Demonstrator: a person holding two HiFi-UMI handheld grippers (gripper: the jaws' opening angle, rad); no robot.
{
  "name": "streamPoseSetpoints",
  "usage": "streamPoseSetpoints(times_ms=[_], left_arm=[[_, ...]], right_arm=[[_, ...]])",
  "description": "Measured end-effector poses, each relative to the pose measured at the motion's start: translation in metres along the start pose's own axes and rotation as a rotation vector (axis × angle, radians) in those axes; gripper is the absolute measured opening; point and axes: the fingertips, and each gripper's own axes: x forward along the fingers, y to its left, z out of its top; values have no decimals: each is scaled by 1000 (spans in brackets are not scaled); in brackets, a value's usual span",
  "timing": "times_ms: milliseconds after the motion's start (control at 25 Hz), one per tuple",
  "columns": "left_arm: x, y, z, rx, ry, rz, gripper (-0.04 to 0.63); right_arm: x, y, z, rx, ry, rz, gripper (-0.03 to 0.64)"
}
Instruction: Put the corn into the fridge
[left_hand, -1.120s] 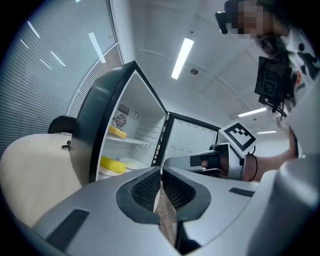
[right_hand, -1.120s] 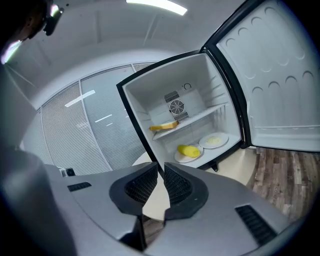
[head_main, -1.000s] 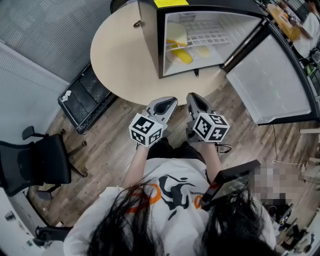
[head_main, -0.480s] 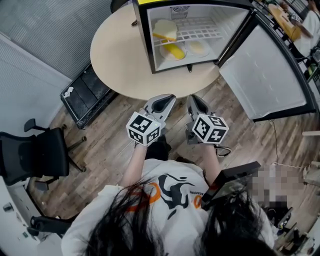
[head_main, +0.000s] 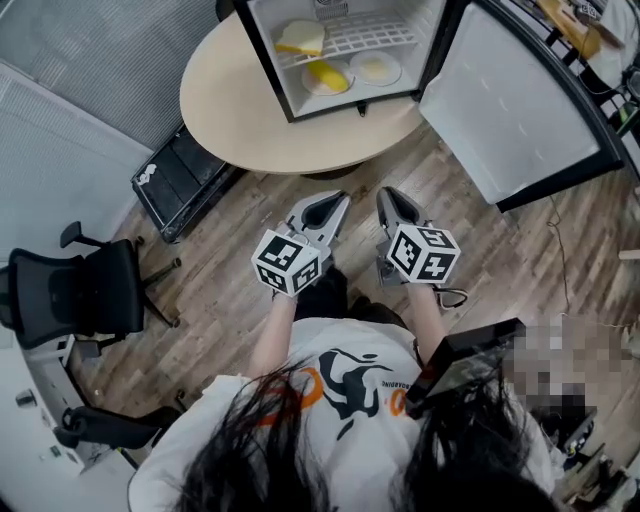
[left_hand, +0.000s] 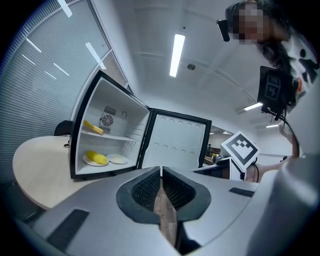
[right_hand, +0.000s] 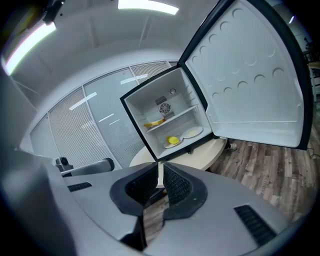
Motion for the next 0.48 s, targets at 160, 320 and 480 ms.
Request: streamPoseSetpoints(times_ms=[160, 320, 480], left_arm=[[-6, -26, -15, -2, 26, 13, 11], [-16, -49, -26, 9, 55, 19, 11], [-26, -64, -33, 24, 79, 17, 11]], right_arm=[[-21, -4, -13, 10, 12, 22, 43], [-39, -4, -28, 25, 21, 37, 43], [-52, 1, -40, 44, 22, 50, 43]])
